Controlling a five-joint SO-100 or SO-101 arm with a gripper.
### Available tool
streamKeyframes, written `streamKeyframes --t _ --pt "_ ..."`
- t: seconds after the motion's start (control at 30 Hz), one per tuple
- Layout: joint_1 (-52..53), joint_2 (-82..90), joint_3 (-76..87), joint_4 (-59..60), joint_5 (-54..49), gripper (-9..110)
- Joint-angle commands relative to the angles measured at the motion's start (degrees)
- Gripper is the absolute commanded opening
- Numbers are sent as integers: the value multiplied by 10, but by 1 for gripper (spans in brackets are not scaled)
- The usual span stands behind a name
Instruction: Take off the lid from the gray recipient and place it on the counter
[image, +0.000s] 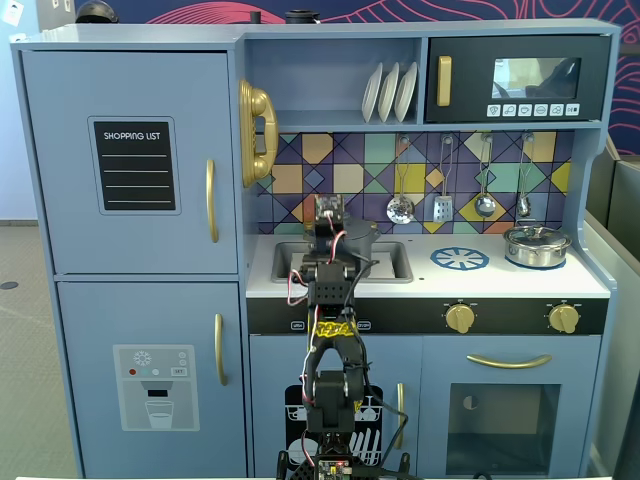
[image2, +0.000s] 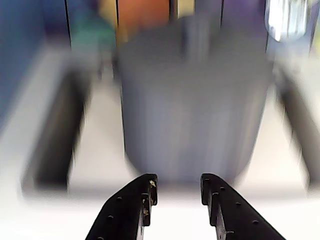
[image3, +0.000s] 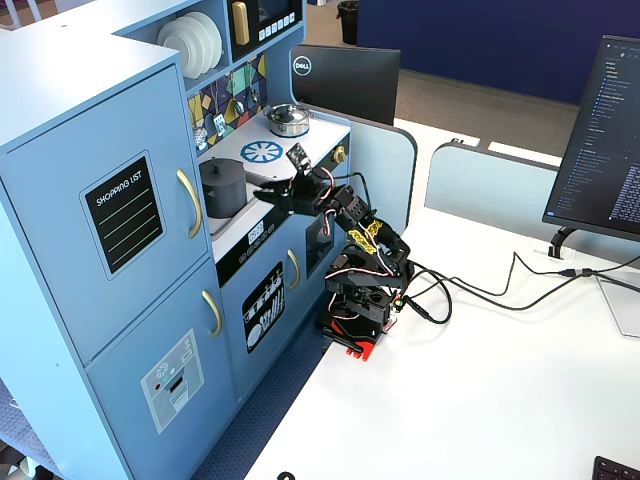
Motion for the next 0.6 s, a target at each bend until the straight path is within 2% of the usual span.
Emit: streamKeyframes --t 0.0,0.13,0.4,0.57 --pt "7 -23 -54 -44 -6 0" --pt "14 -42 -49 -86 -10 3" --pt "34 -115 -30 -239 25 21" --pt "38 -155 -21 -297 33 24"
